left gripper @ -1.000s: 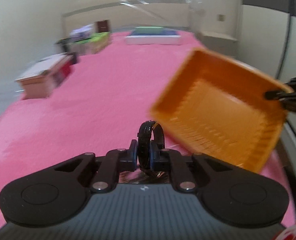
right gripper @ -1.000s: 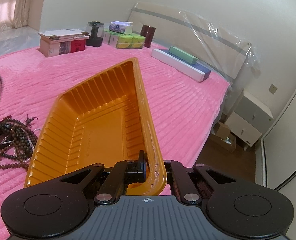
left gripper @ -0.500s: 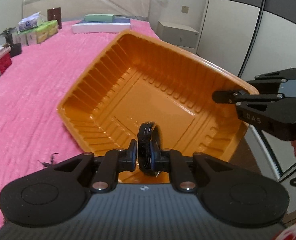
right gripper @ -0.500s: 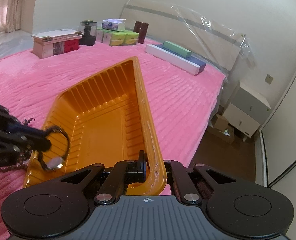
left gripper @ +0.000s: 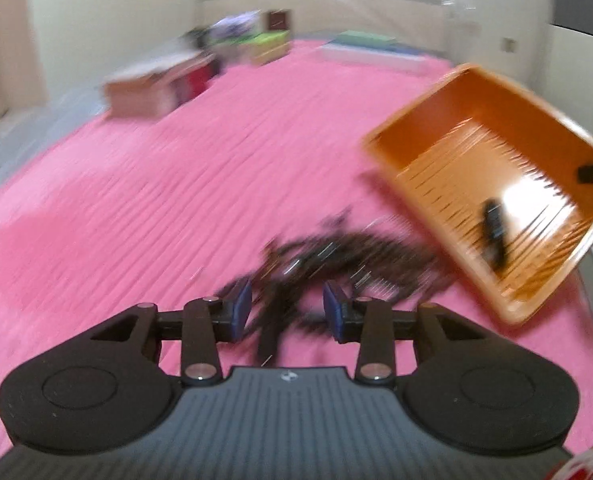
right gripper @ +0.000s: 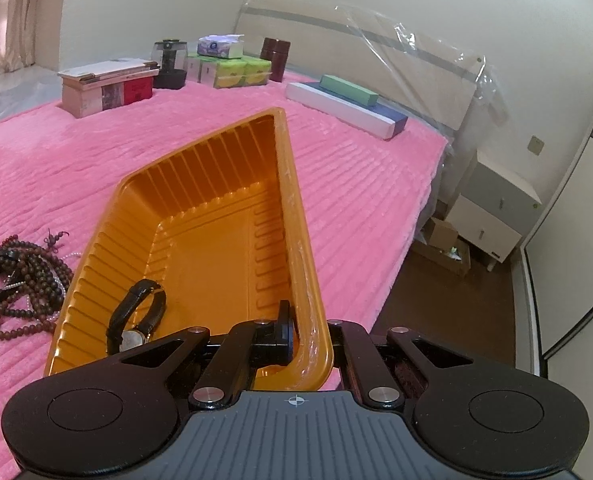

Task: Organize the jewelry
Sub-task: 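Grasp the black cylindrical pendant with the left tool, then carry the pendant into the tray and open the left tool, then grasp a dark wooden bead bracelet with the left tool, then lower the bead bracelet into the tray and open the left tool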

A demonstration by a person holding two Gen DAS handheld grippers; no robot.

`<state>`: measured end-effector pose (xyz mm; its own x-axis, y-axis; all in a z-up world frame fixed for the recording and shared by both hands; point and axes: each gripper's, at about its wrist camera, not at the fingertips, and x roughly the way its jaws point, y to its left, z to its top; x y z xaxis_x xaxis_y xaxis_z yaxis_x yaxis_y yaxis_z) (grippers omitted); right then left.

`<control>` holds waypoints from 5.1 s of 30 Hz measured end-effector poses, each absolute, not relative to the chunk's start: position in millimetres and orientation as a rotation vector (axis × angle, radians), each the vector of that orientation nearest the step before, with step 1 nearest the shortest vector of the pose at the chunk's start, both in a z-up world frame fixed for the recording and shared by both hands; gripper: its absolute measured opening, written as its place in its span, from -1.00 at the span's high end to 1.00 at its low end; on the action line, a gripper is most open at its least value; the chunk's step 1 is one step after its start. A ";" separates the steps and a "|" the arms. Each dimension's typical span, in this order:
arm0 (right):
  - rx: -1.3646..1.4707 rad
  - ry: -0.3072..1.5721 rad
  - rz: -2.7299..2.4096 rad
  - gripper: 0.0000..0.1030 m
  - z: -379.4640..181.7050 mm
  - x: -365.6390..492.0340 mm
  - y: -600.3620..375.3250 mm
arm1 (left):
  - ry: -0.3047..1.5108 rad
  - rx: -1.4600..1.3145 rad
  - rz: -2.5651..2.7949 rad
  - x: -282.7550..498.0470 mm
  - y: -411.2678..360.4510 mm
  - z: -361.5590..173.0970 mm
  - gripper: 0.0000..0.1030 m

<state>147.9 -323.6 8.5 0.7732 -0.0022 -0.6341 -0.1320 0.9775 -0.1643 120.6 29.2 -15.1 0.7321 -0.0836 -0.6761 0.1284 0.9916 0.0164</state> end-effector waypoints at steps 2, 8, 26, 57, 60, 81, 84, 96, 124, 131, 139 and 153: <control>-0.204 0.685 0.069 0.91 8.3 147.5 -323.6 | 0.759 0.040 -0.096 115.2 40.9 -23.4 0.36; -0.210 0.684 0.067 0.91 7.9 147.0 -323.1 | 0.782 0.041 -0.130 124.1 33.8 -36.7 0.48; -0.218 0.685 0.064 0.91 7.6 148.5 -321.6 | 0.781 0.063 -0.095 109.4 18.9 -34.5 0.67; -0.209 0.681 0.066 0.91 8.8 147.9 -321.4 | 0.749 -0.092 -0.589 159.0 -120.0 1.8 0.67; -0.209 0.681 0.066 0.91 8.3 147.4 -320.5 | 0.724 -0.086 -0.567 159.0 -120.0 1.5 0.57; -0.204 0.687 0.059 0.91 7.6 147.9 -325.0 | 0.728 0.026 0.018 128.9 58.6 -42.7 0.43; -0.207 0.689 0.056 0.91 7.6 149.2 -324.8 | 0.742 0.021 0.028 139.9 66.7 -48.9 0.44; -0.209 0.690 0.056 0.91 6.8 149.8 -325.0 | 0.806 0.083 0.029 155.5 59.1 -63.5 0.88; -0.302 0.802 0.112 0.91 9.9 159.0 -317.6 | 0.593 0.028 -0.356 154.3 -48.9 46.2 0.88; -0.320 0.851 0.119 0.91 6.5 165.5 -317.5 | 0.582 0.024 -0.477 167.1 -85.1 51.8 0.88; -0.317 0.848 0.120 0.91 6.7 166.3 -316.6 | 0.611 0.022 -0.580 175.9 -125.9 41.6 0.88; -0.307 0.848 0.114 0.91 6.2 166.9 -316.7 | 0.670 -0.007 -0.542 183.7 -105.0 15.0 0.56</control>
